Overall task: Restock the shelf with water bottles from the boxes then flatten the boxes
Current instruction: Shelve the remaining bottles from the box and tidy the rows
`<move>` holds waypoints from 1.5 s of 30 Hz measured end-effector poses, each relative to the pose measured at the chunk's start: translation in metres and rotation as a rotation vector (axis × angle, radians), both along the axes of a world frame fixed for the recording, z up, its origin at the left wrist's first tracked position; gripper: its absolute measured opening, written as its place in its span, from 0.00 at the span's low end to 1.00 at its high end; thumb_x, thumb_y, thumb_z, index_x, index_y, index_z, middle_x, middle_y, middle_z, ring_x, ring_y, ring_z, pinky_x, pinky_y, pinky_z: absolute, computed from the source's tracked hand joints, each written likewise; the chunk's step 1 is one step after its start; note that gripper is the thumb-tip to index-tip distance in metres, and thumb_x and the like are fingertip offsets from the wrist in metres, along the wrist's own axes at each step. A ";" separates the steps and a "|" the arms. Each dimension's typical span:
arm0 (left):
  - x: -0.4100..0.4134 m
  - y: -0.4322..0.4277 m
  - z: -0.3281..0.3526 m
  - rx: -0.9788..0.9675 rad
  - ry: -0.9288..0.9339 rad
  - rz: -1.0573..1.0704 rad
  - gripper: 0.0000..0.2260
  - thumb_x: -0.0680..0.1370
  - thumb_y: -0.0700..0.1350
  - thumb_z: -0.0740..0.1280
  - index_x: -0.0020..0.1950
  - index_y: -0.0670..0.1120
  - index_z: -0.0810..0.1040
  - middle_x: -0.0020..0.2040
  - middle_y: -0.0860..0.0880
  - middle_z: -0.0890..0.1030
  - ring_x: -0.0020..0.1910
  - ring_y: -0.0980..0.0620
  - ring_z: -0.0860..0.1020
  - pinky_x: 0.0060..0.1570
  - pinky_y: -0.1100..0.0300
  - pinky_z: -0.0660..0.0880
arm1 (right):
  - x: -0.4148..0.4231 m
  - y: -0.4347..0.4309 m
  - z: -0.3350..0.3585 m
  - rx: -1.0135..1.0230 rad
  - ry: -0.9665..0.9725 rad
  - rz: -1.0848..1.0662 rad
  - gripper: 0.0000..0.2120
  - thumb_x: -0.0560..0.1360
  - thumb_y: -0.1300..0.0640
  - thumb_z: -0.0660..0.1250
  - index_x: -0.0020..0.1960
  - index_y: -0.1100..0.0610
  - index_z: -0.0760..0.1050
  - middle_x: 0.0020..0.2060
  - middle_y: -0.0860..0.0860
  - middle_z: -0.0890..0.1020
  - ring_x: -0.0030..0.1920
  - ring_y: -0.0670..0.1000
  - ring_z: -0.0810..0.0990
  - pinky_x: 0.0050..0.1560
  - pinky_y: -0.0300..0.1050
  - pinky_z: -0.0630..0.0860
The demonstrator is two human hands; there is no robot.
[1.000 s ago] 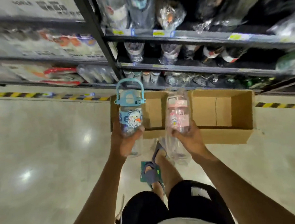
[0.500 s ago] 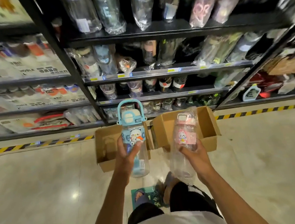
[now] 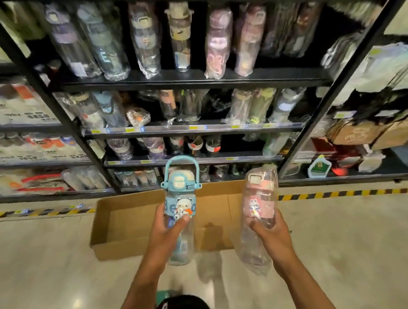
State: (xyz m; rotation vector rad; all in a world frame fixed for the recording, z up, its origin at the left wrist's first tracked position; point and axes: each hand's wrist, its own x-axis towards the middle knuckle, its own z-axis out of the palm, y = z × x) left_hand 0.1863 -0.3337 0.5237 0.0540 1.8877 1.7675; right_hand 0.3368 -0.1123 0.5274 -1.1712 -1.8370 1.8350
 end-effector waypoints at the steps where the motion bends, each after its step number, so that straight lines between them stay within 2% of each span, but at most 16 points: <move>1: 0.016 0.017 -0.002 -0.004 0.008 0.015 0.34 0.69 0.57 0.78 0.72 0.56 0.70 0.59 0.56 0.83 0.56 0.56 0.83 0.49 0.61 0.78 | 0.015 0.018 0.002 0.004 0.005 -0.008 0.27 0.73 0.60 0.78 0.69 0.48 0.74 0.56 0.47 0.86 0.53 0.45 0.85 0.50 0.41 0.81; 3: 0.046 0.050 0.001 -0.034 -0.002 0.019 0.40 0.66 0.60 0.80 0.75 0.56 0.68 0.60 0.55 0.82 0.55 0.55 0.82 0.49 0.58 0.78 | 0.040 0.053 0.006 0.017 -0.004 -0.033 0.27 0.73 0.59 0.79 0.67 0.48 0.75 0.56 0.47 0.85 0.53 0.46 0.85 0.50 0.41 0.81; 5: 0.071 0.085 0.005 0.011 -0.034 0.018 0.28 0.75 0.51 0.76 0.71 0.59 0.69 0.60 0.55 0.82 0.55 0.55 0.82 0.49 0.56 0.78 | 0.061 0.085 0.010 0.003 -0.019 -0.057 0.26 0.72 0.58 0.80 0.65 0.47 0.75 0.56 0.48 0.85 0.53 0.46 0.85 0.49 0.41 0.81; 7: 0.084 0.119 0.012 0.022 -0.042 -0.009 0.24 0.78 0.47 0.73 0.70 0.59 0.69 0.59 0.56 0.82 0.55 0.57 0.82 0.48 0.60 0.78 | 0.073 0.117 0.016 -0.007 -0.013 -0.078 0.25 0.72 0.58 0.79 0.66 0.47 0.74 0.55 0.46 0.85 0.52 0.45 0.85 0.46 0.37 0.80; 10: 0.073 0.170 0.015 0.023 -0.018 -0.048 0.32 0.72 0.54 0.79 0.73 0.55 0.69 0.60 0.52 0.84 0.54 0.55 0.85 0.43 0.63 0.80 | 0.071 0.163 0.018 0.007 0.007 -0.099 0.26 0.73 0.58 0.79 0.67 0.48 0.74 0.56 0.47 0.84 0.54 0.46 0.84 0.44 0.35 0.80; 12: 0.056 0.206 0.015 0.023 -0.020 -0.067 0.32 0.73 0.54 0.77 0.74 0.55 0.69 0.62 0.51 0.83 0.53 0.58 0.85 0.43 0.62 0.82 | 0.059 0.196 0.016 -0.004 0.032 -0.100 0.25 0.73 0.59 0.78 0.66 0.48 0.74 0.56 0.47 0.85 0.53 0.46 0.84 0.44 0.36 0.80; 16: 0.011 0.279 0.021 0.061 0.013 -0.121 0.35 0.67 0.64 0.76 0.71 0.60 0.70 0.63 0.51 0.83 0.59 0.50 0.84 0.55 0.44 0.83 | 0.023 0.257 0.019 0.016 0.090 -0.100 0.25 0.73 0.58 0.79 0.65 0.45 0.74 0.55 0.45 0.84 0.50 0.41 0.84 0.43 0.35 0.80; 18: -0.014 0.316 0.028 0.099 0.031 -0.147 0.32 0.67 0.63 0.77 0.69 0.59 0.73 0.62 0.50 0.84 0.59 0.46 0.84 0.58 0.40 0.81 | 0.008 0.283 0.023 0.031 0.114 -0.092 0.27 0.72 0.58 0.80 0.67 0.45 0.74 0.56 0.44 0.85 0.51 0.40 0.84 0.47 0.36 0.81; 20: -0.038 0.354 0.040 0.118 0.065 -0.150 0.25 0.73 0.55 0.77 0.68 0.57 0.74 0.60 0.49 0.85 0.58 0.47 0.84 0.55 0.45 0.82 | -0.005 0.308 0.031 0.056 0.130 -0.082 0.28 0.71 0.58 0.80 0.66 0.44 0.74 0.56 0.43 0.85 0.54 0.40 0.83 0.52 0.39 0.80; 23: -0.065 0.400 0.061 0.135 0.105 -0.170 0.19 0.79 0.47 0.73 0.68 0.56 0.74 0.60 0.51 0.85 0.56 0.53 0.85 0.49 0.59 0.81 | -0.022 0.343 0.040 0.049 0.159 -0.072 0.29 0.71 0.56 0.81 0.67 0.45 0.73 0.58 0.44 0.84 0.58 0.43 0.83 0.58 0.45 0.80; 27: -0.101 0.452 0.082 0.159 0.170 -0.159 0.26 0.75 0.51 0.77 0.70 0.54 0.73 0.61 0.53 0.84 0.60 0.56 0.83 0.57 0.58 0.78 | -0.066 0.400 0.053 0.097 0.194 -0.049 0.28 0.72 0.58 0.80 0.67 0.44 0.72 0.59 0.44 0.83 0.57 0.41 0.83 0.52 0.39 0.80; 31: -0.140 0.504 0.089 0.176 0.263 -0.113 0.21 0.77 0.46 0.76 0.68 0.54 0.74 0.61 0.58 0.82 0.55 0.65 0.82 0.52 0.67 0.78 | -0.123 0.466 0.060 0.170 0.240 0.008 0.25 0.72 0.58 0.80 0.62 0.42 0.72 0.58 0.45 0.83 0.56 0.42 0.83 0.50 0.38 0.80; 34: -0.172 0.542 0.087 0.184 0.315 -0.077 0.19 0.77 0.45 0.76 0.65 0.57 0.76 0.60 0.58 0.83 0.58 0.61 0.82 0.54 0.63 0.77 | -0.164 0.511 0.065 0.233 0.272 0.050 0.26 0.73 0.58 0.79 0.64 0.45 0.71 0.58 0.45 0.82 0.55 0.39 0.83 0.48 0.34 0.79; 38: -0.213 0.588 0.086 0.179 0.397 -0.059 0.21 0.76 0.44 0.77 0.66 0.55 0.75 0.61 0.55 0.83 0.59 0.57 0.82 0.57 0.59 0.79 | -0.215 0.566 0.069 0.327 0.332 0.096 0.29 0.72 0.58 0.81 0.67 0.47 0.71 0.58 0.43 0.82 0.52 0.34 0.81 0.47 0.30 0.78; 42: -0.247 0.622 0.084 0.193 0.476 -0.056 0.23 0.74 0.43 0.79 0.64 0.58 0.75 0.62 0.55 0.83 0.59 0.58 0.82 0.56 0.61 0.80 | -0.262 0.607 0.068 0.373 0.404 0.118 0.32 0.71 0.57 0.81 0.70 0.50 0.72 0.61 0.47 0.83 0.58 0.42 0.83 0.54 0.38 0.79; 45: -0.264 0.639 0.079 0.189 0.533 -0.024 0.24 0.73 0.40 0.80 0.62 0.57 0.75 0.60 0.54 0.83 0.59 0.57 0.82 0.55 0.62 0.79 | -0.287 0.626 0.064 0.387 0.452 0.132 0.32 0.71 0.58 0.81 0.71 0.51 0.71 0.61 0.47 0.83 0.59 0.44 0.83 0.58 0.42 0.80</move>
